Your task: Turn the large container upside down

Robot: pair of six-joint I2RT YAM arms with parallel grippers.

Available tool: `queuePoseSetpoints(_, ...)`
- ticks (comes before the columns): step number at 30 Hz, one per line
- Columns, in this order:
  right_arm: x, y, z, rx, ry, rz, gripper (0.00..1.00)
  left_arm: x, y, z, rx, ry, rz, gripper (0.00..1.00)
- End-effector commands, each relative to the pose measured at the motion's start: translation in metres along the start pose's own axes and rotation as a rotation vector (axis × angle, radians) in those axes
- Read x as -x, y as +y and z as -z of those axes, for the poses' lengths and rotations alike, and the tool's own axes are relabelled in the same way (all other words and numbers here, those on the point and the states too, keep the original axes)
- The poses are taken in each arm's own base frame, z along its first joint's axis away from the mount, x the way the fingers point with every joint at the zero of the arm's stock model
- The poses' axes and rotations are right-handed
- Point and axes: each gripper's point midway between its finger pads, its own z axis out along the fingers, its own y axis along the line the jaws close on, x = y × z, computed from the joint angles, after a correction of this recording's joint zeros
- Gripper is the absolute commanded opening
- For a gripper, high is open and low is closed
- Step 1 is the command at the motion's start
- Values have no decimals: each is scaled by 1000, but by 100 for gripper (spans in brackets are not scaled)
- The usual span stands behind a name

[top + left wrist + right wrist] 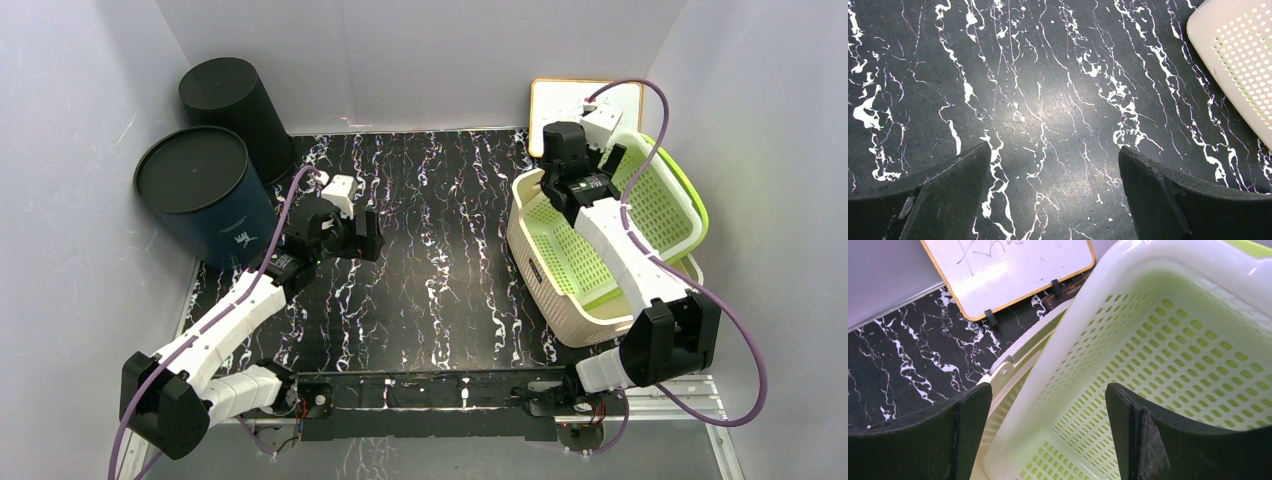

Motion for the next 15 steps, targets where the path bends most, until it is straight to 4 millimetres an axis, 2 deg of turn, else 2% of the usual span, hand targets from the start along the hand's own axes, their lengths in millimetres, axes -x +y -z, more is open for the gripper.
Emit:
queuePoseSetpoints(1,22,-5,-15,3,-80,-123,80,-5,-4,-2,-24,5,-15,98)
queuePoseSetpoints(3,21,-5,-25,9,-69,-136,76,-8,-3,-3,-20,11,-19,98)
queuePoseSetpoints(5,19,-2,-31,17,-63,-140,67,-9,-1,-4,-16,9,-20,98)
queuePoseSetpoints(7,20,-2,-33,14,-74,-149,53,-9,-1,-4,-14,9,-21,98)
queuePoseSetpoints(10,21,-6,-37,5,-97,-157,46,-10,0,-4,-11,13,-23,98)
queuePoseSetpoints(13,21,-6,-38,8,-95,-153,27,-15,1,-6,-6,21,-24,98)
queuePoseSetpoints(15,21,-7,-36,8,-92,-154,19,-17,2,-8,-5,25,-23,98)
